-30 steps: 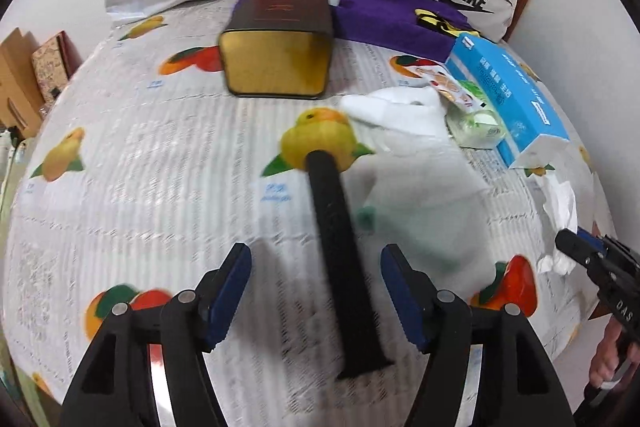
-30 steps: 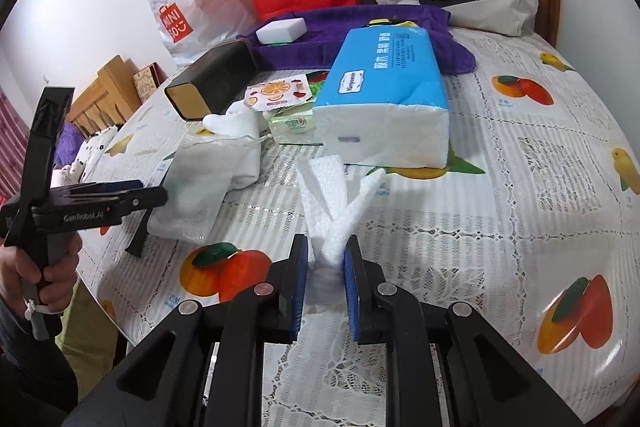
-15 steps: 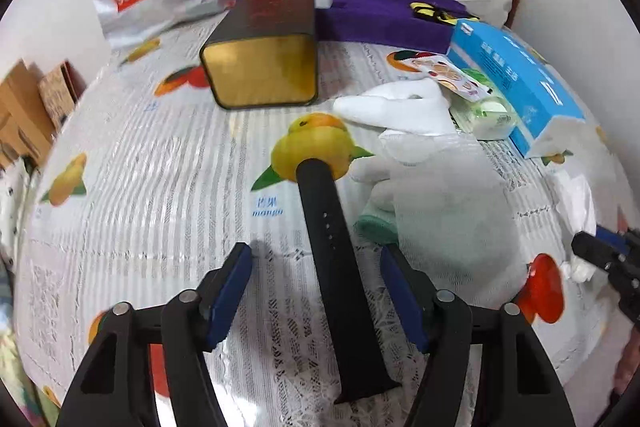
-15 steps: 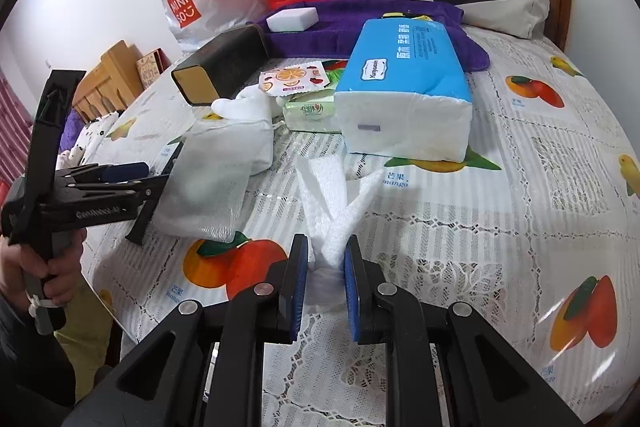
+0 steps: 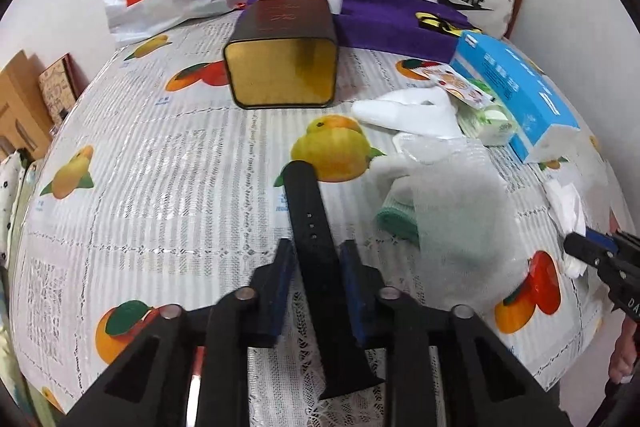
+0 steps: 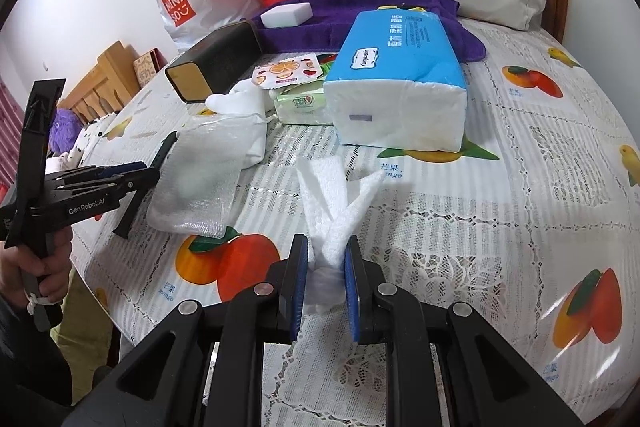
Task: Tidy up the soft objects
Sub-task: 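Grasp the black watch strap with the left tool while the right tool holds the tissue, then carry the strap and tissue onto the purple towel and open both tools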
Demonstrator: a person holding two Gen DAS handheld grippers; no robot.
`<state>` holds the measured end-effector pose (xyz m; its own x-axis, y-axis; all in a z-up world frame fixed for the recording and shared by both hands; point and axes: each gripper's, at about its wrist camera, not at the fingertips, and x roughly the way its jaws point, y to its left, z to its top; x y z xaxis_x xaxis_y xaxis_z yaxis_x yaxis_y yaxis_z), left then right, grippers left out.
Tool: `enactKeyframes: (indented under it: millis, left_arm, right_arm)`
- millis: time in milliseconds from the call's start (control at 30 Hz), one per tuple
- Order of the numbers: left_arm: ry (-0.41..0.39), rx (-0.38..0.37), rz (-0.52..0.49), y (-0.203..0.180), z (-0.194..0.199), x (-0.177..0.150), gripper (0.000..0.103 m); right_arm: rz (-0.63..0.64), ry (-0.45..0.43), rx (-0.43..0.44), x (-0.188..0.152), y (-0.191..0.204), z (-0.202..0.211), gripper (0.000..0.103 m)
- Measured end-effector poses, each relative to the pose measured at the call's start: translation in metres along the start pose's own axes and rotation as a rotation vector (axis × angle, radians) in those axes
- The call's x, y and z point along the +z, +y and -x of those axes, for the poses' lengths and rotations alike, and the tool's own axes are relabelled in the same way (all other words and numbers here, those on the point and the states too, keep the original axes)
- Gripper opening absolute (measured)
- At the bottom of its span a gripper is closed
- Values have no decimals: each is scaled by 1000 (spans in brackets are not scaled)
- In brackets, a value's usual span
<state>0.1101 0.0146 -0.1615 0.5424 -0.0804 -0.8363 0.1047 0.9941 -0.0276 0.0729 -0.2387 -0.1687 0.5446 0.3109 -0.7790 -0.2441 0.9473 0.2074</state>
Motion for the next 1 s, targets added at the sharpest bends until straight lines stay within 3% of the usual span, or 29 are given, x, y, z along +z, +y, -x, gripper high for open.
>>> enactKeyframes:
  millis: [467, 600, 1000]
  left_arm:
    - [-34, -18, 2, 4, 1, -3, 20]
    - [-30, -51, 22, 9, 2, -1, 20]
    - [-59, -80, 30, 15, 21, 20, 20]
  right_arm:
    - [12, 9, -18, 8, -5, -10, 19]
    - [34, 6, -34, 9, -3, -11, 14]
    - [37, -31, -46, 31, 1, 18, 13]
